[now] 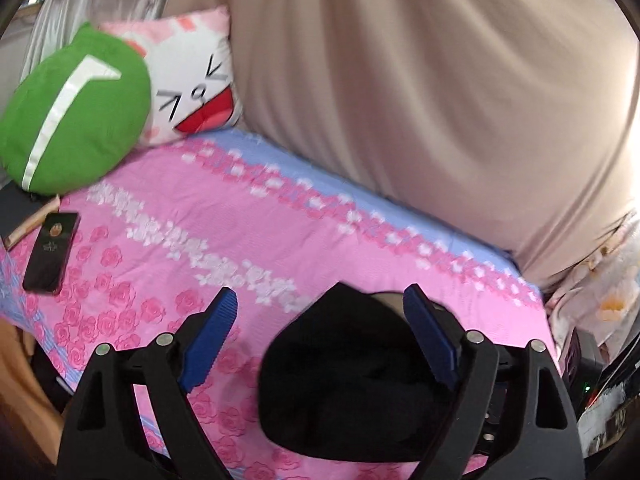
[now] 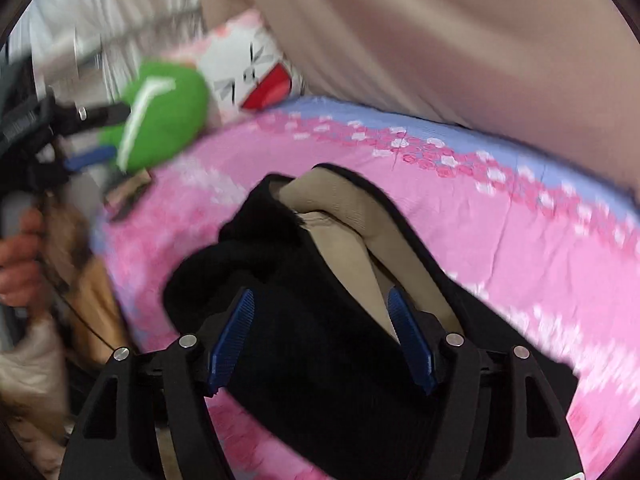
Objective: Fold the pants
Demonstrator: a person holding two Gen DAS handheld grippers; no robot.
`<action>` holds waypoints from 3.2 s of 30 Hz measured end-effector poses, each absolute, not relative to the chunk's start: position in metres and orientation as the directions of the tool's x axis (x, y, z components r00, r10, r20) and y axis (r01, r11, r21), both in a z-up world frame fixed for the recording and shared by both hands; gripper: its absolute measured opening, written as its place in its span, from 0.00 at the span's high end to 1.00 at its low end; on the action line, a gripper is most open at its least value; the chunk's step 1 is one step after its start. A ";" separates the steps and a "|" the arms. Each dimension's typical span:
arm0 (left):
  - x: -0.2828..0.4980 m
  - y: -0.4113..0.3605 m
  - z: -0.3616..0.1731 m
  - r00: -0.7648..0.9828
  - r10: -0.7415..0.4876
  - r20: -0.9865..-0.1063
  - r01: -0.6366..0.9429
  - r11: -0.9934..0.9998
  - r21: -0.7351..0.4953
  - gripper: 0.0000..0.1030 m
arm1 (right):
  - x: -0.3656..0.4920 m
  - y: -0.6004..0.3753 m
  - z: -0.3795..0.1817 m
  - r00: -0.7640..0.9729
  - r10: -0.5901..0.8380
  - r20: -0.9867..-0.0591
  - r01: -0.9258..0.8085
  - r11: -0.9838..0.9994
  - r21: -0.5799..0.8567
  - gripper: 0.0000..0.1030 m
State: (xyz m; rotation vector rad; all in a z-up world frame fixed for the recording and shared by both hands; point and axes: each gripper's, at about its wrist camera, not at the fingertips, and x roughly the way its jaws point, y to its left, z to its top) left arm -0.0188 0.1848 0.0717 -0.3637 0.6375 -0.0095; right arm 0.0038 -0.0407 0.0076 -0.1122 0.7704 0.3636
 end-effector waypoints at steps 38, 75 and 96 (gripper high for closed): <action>0.003 0.189 0.100 0.561 -0.747 -0.356 0.415 0.627 -0.659 0.94 | 0.024 -0.109 0.001 0.636 0.534 -0.557 -0.231 0.821 0.523 0.90; 0.018 0.133 0.044 0.713 -0.309 -0.629 0.058 0.920 -0.387 0.27 | -0.079 -0.194 0.050 0.644 0.416 -0.642 -0.177 0.897 0.404 0.79; 0.022 0.095 0.020 0.666 -0.262 -0.698 0.073 0.955 -0.289 0.26 | -0.021 -0.217 0.009 0.720 0.289 -0.630 -0.039 0.924 0.380 0.95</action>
